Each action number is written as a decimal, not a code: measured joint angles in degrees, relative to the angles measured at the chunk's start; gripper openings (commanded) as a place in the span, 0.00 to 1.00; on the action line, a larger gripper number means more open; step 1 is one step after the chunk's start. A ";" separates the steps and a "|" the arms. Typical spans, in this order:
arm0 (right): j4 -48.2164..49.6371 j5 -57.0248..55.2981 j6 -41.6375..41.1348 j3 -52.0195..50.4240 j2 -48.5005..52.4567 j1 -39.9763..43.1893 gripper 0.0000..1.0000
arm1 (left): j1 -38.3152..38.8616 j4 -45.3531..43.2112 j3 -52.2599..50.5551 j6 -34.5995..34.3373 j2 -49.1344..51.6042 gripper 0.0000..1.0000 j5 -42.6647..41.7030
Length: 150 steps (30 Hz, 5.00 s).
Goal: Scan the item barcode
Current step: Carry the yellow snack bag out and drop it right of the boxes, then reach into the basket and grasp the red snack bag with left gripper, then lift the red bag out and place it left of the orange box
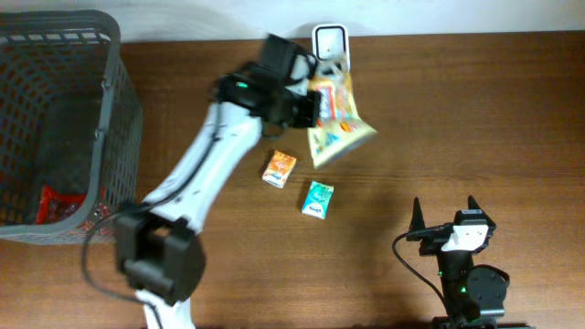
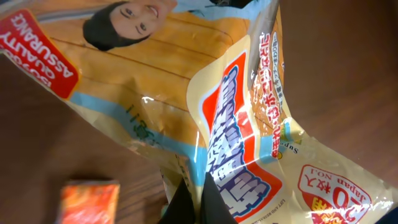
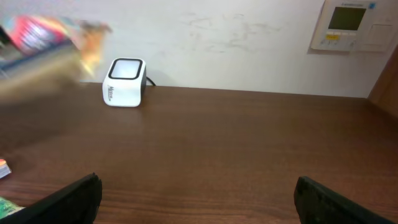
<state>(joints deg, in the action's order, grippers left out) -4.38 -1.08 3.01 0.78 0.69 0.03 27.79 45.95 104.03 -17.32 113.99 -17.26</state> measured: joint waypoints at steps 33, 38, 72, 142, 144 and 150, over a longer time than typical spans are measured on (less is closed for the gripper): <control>0.00 0.00 -0.02 0.00 0.00 0.00 0.98 | -13.97 43.32 54.90 9.68 1.20 0.99 10.97; -0.02 0.00 -0.02 0.00 0.00 0.00 0.99 | -25.73 48.70 56.52 10.12 -0.57 0.99 14.21; 0.00 0.00 -0.02 0.00 0.00 0.00 0.98 | -58.73 20.57 -4.00 -14.03 0.24 0.99 34.42; 0.00 0.00 -0.02 0.00 0.00 0.00 0.98 | -17.75 10.82 1.31 -7.80 -22.75 0.01 -1.33; 0.00 0.00 -0.02 0.00 0.00 0.00 0.98 | -13.09 12.17 1.27 -6.36 -18.08 0.01 -0.39; 0.00 -0.02 0.00 0.00 0.00 0.00 0.98 | -5.84 15.28 1.18 -4.85 -7.39 0.04 8.72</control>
<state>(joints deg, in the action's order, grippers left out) -4.38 -1.10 3.01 0.78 0.69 0.03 21.96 61.23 105.21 -22.17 106.61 -8.54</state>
